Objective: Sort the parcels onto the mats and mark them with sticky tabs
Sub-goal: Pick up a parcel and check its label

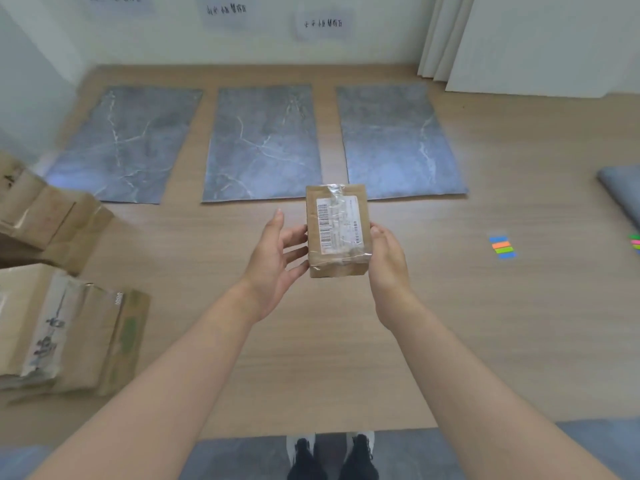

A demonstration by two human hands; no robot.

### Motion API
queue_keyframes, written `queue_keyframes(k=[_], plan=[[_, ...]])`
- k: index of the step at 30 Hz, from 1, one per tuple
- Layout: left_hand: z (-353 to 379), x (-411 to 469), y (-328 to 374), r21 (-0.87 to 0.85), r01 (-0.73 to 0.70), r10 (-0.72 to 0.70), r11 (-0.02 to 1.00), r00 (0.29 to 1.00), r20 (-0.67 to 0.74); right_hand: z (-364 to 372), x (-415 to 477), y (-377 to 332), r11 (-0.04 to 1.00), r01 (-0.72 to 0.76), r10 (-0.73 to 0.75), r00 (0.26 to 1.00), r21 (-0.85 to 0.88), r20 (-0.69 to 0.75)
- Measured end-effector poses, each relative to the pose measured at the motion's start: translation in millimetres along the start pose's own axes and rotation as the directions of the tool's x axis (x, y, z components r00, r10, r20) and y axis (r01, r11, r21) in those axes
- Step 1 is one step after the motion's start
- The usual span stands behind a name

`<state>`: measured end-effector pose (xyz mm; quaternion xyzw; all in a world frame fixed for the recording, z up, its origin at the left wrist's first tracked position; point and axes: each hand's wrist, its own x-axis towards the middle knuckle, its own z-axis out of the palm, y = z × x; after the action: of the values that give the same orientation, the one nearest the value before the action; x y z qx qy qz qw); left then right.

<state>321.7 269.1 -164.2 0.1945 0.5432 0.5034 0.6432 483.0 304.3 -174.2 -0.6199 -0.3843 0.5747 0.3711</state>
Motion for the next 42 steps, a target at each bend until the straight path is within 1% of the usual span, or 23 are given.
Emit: queue_keyframes(k=[3,7,13,19,26,29,31,34,37,39,42], plan=[[1.9,17.4,-27.3,0.009,0.051,-0.051,0.999,0.998,-0.045,-6.8,15.3,29.3,0.999,-0.045,0.045,0.999,-0.015,0.0],[-0.3,35.1,-55.4,0.02,0.081,-0.079,0.997,0.993,-0.083,-12.5,29.7,56.9,0.993,-0.112,0.113,0.993,-0.029,0.027],[-10.5,47.2,-82.0,0.053,0.113,-0.106,0.992,0.987,-0.121,-12.0,39.0,81.9,0.986,-0.159,0.163,0.984,-0.06,0.068],[-21.0,51.0,-99.0,0.062,0.145,-0.135,0.987,0.979,-0.15,-8.2,39.4,94.8,0.977,-0.204,0.209,0.975,-0.066,0.077],[-27.7,50.6,-111.7,0.037,0.138,-0.128,0.99,0.971,-0.201,-5.2,36.1,103.0,0.978,-0.205,0.207,0.977,-0.05,0.043],[-25.3,49.3,-103.4,0.068,0.138,-0.115,0.988,0.955,-0.272,-8.2,34.5,100.3,0.978,-0.205,0.205,0.979,-0.027,0.006],[-20.1,49.1,-91.5,0.086,0.113,-0.083,0.99,0.95,-0.301,-13.3,33.2,92.4,0.98,-0.199,0.198,0.98,-0.018,-0.034],[-6.8,48.0,-69.7,0.126,0.046,-0.008,0.991,0.958,-0.287,-25.1,32.9,77.6,0.984,-0.176,0.176,0.982,0.006,-0.074],[18.6,43.6,-48.6,0.164,-0.032,0.07,0.986,0.97,-0.234,-39.8,32.3,60.9,0.992,-0.12,0.123,0.987,0.036,-0.103],[39.7,41.2,-38.1,0.171,-0.063,0.095,0.983,0.978,-0.188,-51.3,31.8,48.6,0.996,-0.077,0.083,0.991,0.052,-0.109],[72.1,42.6,-29.4,0.216,-0.074,0.102,0.974,0.987,-0.122,-73.3,35.6,32.5,0.996,-0.02,0.031,0.991,0.083,-0.133]])
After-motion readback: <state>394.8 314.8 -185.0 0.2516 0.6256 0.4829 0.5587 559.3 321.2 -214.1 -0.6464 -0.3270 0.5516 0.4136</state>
